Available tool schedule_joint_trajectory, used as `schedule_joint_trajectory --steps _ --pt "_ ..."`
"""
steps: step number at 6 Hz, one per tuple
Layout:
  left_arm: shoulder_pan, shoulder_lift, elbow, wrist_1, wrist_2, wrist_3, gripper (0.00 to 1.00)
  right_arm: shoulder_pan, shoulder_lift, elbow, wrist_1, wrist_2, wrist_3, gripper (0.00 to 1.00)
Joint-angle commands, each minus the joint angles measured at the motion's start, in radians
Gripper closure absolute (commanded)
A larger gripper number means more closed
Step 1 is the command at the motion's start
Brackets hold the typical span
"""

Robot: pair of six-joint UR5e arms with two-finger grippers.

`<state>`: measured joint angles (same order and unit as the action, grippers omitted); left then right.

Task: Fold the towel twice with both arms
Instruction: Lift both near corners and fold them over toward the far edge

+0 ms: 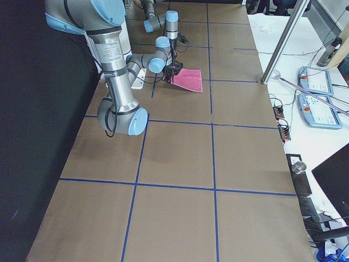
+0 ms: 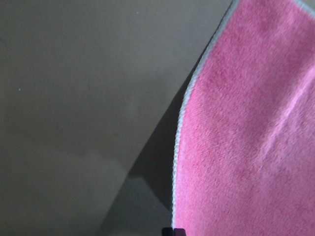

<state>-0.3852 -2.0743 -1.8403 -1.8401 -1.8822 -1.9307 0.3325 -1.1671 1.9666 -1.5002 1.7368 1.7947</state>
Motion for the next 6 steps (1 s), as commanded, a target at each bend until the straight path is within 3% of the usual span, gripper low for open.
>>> schedule_joint_trajectory --steps 1,3,5,6 --pt "-0.013 -0.001 -0.017 0.001 0.0 -0.008 1.0 -0.013 -0.006 0.023 0.0 0.001 0.0 0.99" --pt "-0.079 -0.012 0.018 -0.011 0.0 0.002 1.0 0.09 0.021 -0.017 0.002 0.001 -0.009 0.99" --pt "-0.124 -0.093 0.117 -0.013 0.011 0.001 1.0 0.17 0.13 -0.162 0.009 0.03 -0.014 1.0" --pt "-0.129 -0.119 0.162 -0.03 0.059 -0.001 1.0 0.193 0.148 -0.199 0.009 0.03 -0.03 1.0"
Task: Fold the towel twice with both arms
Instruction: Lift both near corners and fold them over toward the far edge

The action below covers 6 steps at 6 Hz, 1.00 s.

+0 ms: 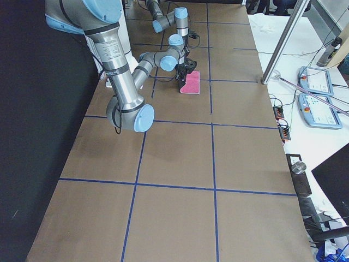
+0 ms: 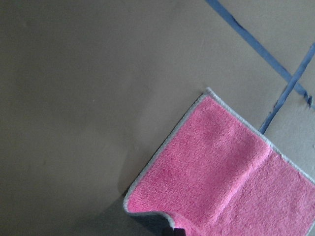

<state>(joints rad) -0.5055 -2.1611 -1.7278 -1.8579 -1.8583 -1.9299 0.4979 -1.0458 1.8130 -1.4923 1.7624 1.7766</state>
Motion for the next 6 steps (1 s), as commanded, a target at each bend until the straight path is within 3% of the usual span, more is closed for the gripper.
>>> schedule_joint_trajectory --steps 1,6 --pt "-0.013 -0.034 0.088 -0.055 0.048 -0.001 1.0 0.04 0.053 -0.091 0.003 0.005 -0.014 1.0" --pt "-0.028 -0.054 0.16 -0.106 0.079 0.006 0.97 0.06 0.108 -0.193 0.006 0.008 -0.028 0.98"
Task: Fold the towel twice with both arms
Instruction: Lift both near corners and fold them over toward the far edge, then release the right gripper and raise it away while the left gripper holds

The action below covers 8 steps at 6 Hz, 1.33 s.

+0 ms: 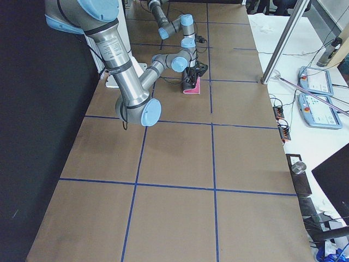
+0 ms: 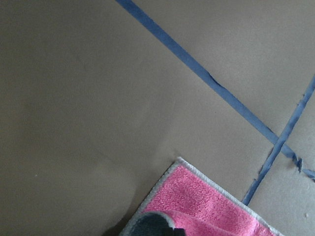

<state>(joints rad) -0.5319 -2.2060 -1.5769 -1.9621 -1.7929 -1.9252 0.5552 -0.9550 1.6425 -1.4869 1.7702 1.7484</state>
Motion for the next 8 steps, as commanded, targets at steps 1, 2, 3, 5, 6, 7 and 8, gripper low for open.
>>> schedule_joint_trajectory --steps 1,2,3,5,6,7,8 --pt "-0.002 -0.017 0.044 -0.045 0.029 0.002 0.91 0.006 0.022 -0.035 0.0 0.0 -0.001 0.97" --pt "-0.003 -0.018 0.081 -0.091 0.039 0.002 0.74 0.011 0.022 -0.035 0.0 0.0 -0.001 0.86" --pt "-0.008 -0.021 0.08 -0.095 0.038 0.008 0.22 0.009 0.021 -0.035 -0.001 0.0 -0.009 0.03" --pt "-0.01 -0.014 0.046 -0.09 0.029 0.011 0.19 0.017 0.002 -0.004 0.002 0.078 -0.024 0.0" --pt "0.003 -0.009 0.029 -0.081 0.029 -0.001 0.19 0.034 -0.034 0.063 0.002 0.103 -0.026 0.0" --pt "0.021 0.012 0.008 -0.077 0.029 -0.023 0.2 0.079 -0.037 0.088 0.0 0.167 -0.026 0.0" --pt "0.033 0.028 -0.032 -0.007 0.012 -0.106 0.22 0.1 -0.041 0.106 -0.001 0.189 -0.026 0.0"
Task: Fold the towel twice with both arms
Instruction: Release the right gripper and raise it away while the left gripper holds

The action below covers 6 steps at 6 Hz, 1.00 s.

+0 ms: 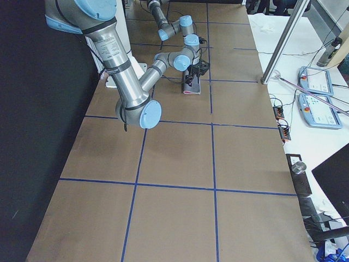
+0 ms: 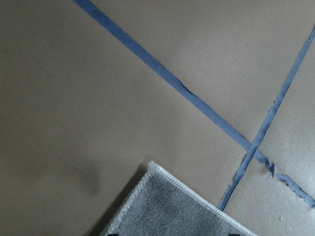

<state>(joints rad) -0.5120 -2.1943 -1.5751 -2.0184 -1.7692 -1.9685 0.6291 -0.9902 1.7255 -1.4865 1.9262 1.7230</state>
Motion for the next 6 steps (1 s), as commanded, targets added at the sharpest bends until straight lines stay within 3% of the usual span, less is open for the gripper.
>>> schedule_joint_trajectory --steps 1,3,6 --pt "0.027 0.016 -0.04 0.123 -0.038 -0.081 0.22 0.041 -0.022 0.043 -0.001 0.034 -0.022 0.0" --pt "0.07 0.018 -0.03 0.135 -0.038 -0.131 0.23 0.092 -0.056 0.077 -0.001 0.121 -0.06 0.0" --pt "0.075 0.015 -0.023 0.133 -0.032 -0.127 0.25 0.092 -0.085 0.114 -0.001 0.112 -0.062 0.0"
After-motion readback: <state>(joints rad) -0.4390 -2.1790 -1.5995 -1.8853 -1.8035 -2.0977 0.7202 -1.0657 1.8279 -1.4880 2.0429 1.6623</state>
